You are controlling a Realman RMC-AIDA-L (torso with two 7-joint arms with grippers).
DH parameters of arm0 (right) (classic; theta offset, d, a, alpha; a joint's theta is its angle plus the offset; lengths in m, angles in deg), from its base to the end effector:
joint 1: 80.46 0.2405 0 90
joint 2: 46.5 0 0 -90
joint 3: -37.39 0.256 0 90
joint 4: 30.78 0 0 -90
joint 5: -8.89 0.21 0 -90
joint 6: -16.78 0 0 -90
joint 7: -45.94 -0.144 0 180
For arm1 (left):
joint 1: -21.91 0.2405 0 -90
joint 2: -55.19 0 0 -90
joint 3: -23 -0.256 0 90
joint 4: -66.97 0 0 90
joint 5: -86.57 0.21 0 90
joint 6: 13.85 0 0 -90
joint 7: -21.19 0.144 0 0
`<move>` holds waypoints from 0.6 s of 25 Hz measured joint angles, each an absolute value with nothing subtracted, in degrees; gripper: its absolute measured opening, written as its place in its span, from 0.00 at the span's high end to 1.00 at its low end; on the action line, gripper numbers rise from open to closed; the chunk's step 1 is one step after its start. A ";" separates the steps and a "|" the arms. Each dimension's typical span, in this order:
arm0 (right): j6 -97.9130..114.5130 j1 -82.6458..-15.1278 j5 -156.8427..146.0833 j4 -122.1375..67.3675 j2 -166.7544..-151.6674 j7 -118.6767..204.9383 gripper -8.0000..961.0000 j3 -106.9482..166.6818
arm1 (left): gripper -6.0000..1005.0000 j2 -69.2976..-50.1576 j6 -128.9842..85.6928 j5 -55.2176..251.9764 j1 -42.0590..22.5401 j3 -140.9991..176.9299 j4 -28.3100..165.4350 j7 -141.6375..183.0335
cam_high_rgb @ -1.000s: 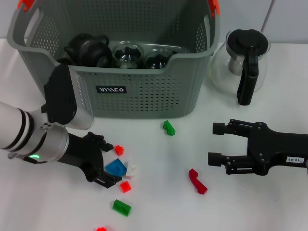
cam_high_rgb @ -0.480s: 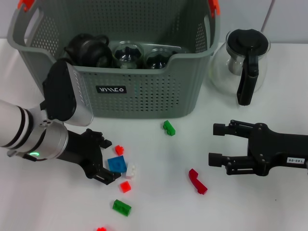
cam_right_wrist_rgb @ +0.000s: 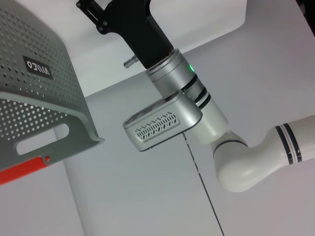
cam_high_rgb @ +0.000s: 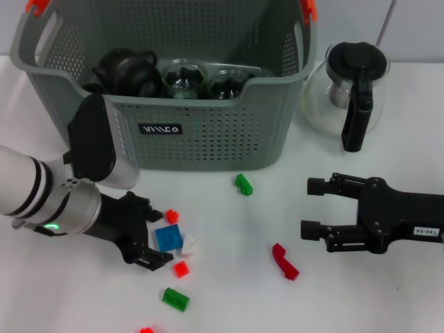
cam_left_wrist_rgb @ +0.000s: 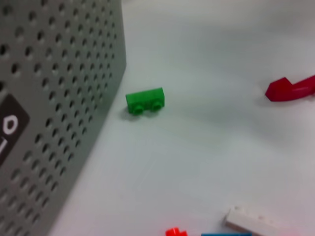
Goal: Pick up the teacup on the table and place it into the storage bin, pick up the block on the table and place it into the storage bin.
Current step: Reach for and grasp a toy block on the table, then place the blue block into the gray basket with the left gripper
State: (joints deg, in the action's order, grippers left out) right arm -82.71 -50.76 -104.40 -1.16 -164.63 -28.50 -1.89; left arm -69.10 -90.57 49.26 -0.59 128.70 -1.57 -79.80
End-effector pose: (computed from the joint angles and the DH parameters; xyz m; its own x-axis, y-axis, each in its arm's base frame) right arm 0.2577 0.2947 -0.0129 0.7344 -0.3608 -0.5749 -0.4034 -0.9132 0.0578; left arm -0.2489 0.3212 -0.0384 0.9434 0.2502 -0.2178 0.1881 -0.9443 -0.2699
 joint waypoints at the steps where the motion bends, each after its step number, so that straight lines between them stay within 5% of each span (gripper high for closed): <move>1: -82.71 -50.76 -104.40 -1.16 -164.62 -28.50 0.02 -1.89 | 0.18 -69.13 -90.58 49.65 -0.62 128.66 -1.57 -79.80; 5: -82.71 -50.75 -104.40 -1.16 -164.62 -28.50 0.02 -1.89 | 0.18 -69.22 -90.48 50.38 -0.99 128.64 -1.60 -80.65; 15: -82.71 -50.72 -104.40 -1.16 -164.63 -28.37 0.02 -1.89 | 0.56 -69.04 -91.09 50.25 -1.90 130.12 -2.33 -82.90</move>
